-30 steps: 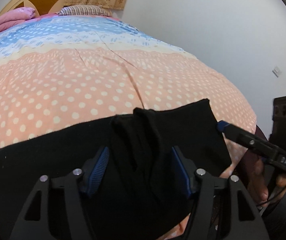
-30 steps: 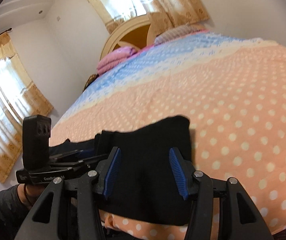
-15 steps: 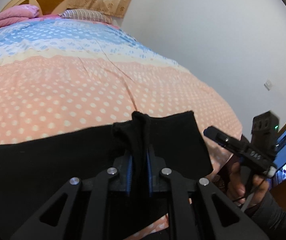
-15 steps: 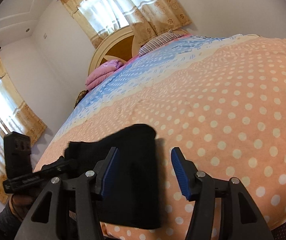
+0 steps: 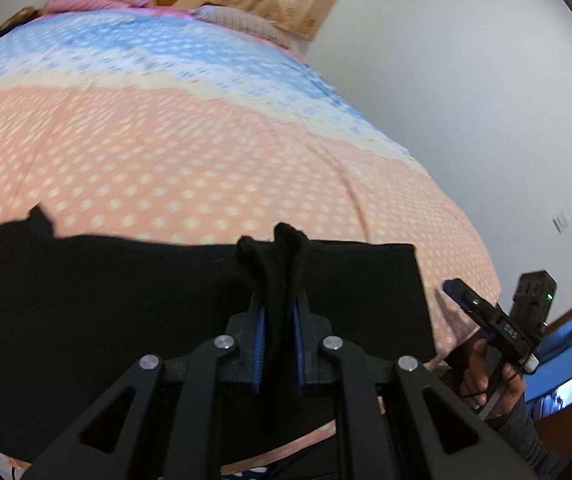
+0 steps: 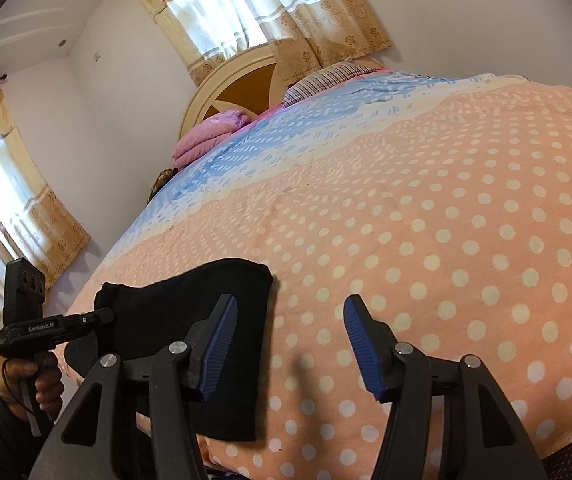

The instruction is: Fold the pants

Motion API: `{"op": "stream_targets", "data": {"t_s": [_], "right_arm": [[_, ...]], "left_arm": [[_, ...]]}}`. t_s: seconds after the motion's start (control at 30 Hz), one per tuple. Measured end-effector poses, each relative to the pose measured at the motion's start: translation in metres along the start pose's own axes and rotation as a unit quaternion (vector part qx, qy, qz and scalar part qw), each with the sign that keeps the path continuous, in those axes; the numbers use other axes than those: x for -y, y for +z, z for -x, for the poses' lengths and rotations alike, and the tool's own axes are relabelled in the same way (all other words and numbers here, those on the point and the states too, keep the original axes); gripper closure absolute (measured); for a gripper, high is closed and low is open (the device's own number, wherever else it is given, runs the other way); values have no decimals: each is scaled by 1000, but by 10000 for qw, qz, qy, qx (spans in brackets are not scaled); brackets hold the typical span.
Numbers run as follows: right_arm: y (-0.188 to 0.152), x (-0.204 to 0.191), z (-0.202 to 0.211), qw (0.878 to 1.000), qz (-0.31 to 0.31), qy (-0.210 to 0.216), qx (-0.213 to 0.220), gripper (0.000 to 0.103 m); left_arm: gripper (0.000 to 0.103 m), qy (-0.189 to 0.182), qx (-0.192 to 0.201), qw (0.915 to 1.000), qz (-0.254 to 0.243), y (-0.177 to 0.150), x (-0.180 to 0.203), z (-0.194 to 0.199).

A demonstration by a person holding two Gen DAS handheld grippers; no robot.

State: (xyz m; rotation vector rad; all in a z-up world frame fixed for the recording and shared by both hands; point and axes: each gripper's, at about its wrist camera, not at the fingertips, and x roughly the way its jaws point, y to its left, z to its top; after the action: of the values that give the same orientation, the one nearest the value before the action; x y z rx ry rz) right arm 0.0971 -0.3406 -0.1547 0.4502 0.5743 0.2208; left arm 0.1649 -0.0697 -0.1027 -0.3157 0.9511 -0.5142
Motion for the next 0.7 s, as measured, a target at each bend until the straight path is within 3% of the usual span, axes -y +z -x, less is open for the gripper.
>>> {"op": "stream_targets", "data": {"t_s": [0.23,0.43,0.53,0.7], "right_arm": [[-8,-21,-2,9990,437,51,-27,45],[-19,-52,4,9922,1116,554,4,45],[-31,-71,-1,9845,1549,799,-199,45],[-50,-84,-19,9743,1978,783,-742,44]], "left_arm": [[90,80,-16,9998,202,-7,-21,-1],[90,267,76,9996,36,-12,-24,3],[90,335,142,9993,43,-11,-28,7],[90,503,213,9985,98,-13,-38,9]]}}
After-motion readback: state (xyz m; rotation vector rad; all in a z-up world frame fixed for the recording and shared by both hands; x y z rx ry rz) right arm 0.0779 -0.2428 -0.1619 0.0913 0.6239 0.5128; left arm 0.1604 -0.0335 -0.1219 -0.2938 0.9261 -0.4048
